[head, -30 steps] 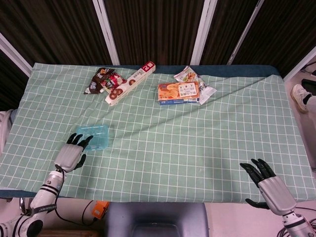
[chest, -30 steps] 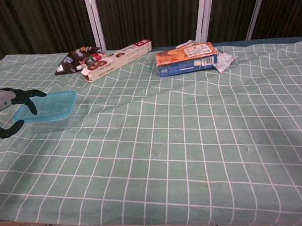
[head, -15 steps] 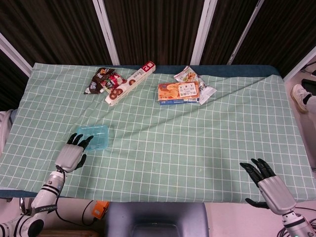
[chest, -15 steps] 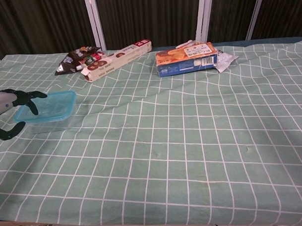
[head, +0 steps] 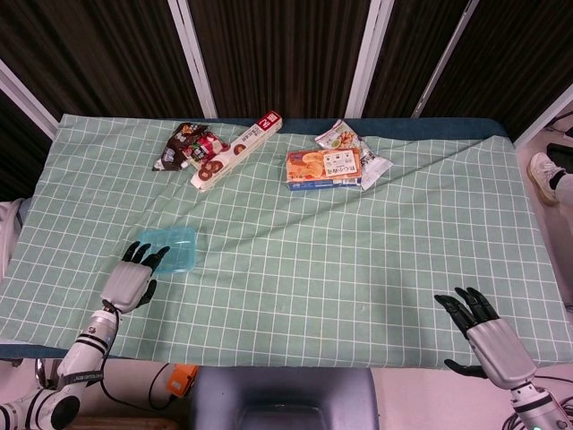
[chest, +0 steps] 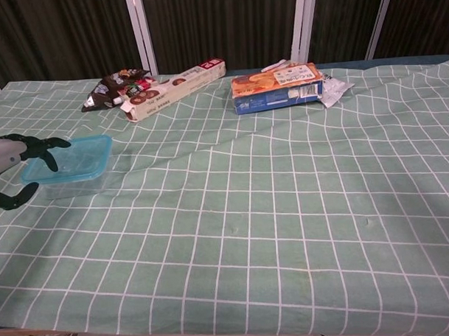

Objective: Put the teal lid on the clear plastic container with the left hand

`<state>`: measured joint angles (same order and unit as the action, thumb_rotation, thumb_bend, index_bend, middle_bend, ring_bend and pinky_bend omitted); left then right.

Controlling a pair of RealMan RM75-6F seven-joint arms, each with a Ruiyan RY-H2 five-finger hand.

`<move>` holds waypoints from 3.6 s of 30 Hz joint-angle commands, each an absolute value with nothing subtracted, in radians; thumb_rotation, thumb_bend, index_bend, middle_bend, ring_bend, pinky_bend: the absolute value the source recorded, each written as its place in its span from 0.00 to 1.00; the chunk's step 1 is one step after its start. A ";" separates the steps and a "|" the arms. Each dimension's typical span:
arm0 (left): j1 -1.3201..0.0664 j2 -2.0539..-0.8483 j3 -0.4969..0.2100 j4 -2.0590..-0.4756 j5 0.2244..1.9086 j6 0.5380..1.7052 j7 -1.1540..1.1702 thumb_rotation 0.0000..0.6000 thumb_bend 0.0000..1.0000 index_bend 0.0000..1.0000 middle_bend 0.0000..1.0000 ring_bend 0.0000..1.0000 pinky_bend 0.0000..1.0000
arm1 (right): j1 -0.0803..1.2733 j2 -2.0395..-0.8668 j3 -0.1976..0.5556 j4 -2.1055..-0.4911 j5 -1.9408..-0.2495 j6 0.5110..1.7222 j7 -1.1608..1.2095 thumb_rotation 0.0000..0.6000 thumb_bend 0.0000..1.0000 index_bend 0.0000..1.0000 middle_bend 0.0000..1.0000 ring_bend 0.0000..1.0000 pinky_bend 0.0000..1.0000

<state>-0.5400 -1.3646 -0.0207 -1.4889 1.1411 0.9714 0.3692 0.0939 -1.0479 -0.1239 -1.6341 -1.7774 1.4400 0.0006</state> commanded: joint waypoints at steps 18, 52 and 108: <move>-0.538 -1.377 -0.026 -1.467 1.151 0.976 0.357 1.00 0.58 0.00 0.28 0.08 0.06 | 0.094 -1.048 -0.124 -1.636 -1.776 1.439 -0.001 1.00 0.19 0.16 0.26 0.00 0.00; -0.583 -1.429 -0.123 -1.362 1.100 0.996 0.355 1.00 0.58 0.00 0.23 0.07 0.06 | 0.089 -1.044 -0.128 -1.626 -1.792 1.456 0.018 1.00 0.19 0.16 0.26 0.00 0.00; -0.209 -1.273 0.127 -1.502 1.579 1.600 0.070 1.00 0.43 0.00 0.00 0.00 0.05 | 0.087 -1.052 -0.126 -1.629 -1.785 1.451 -0.006 1.00 0.19 0.16 0.26 0.00 0.00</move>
